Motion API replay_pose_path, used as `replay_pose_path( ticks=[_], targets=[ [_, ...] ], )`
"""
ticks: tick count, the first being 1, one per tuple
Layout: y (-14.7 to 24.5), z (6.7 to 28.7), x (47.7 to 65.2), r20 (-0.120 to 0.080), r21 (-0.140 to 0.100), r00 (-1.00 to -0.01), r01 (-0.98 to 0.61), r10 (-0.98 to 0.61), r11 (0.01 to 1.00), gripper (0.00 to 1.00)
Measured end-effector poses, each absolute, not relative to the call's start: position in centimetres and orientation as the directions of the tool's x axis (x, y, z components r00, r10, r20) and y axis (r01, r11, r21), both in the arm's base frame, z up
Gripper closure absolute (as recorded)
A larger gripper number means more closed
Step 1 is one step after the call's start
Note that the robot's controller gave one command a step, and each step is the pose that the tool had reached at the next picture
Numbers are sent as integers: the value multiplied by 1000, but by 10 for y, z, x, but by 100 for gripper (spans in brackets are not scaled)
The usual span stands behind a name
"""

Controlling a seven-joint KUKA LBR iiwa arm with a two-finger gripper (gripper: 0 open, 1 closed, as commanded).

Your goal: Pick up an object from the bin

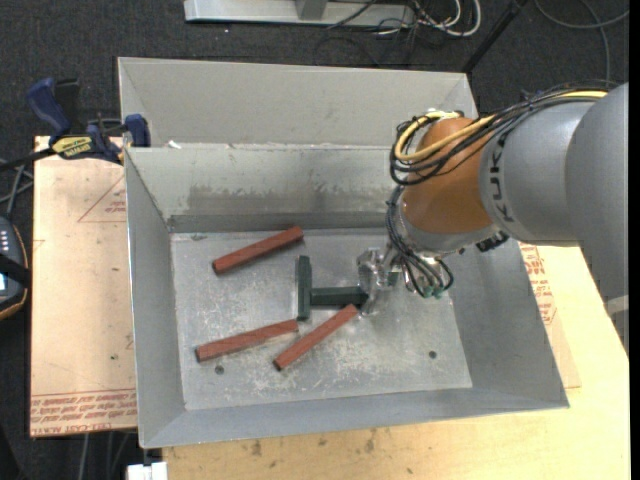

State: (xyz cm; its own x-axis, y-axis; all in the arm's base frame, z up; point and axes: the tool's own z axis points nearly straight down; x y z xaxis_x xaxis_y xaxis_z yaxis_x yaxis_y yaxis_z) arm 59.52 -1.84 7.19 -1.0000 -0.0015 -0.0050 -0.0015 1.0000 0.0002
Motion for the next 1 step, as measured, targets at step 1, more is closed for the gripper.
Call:
replay_pose_path(
  ticks=[1],
  targets=[
    [-16,209,595,-4,0,-1000,-15,-15,1000,100]
  ],
)
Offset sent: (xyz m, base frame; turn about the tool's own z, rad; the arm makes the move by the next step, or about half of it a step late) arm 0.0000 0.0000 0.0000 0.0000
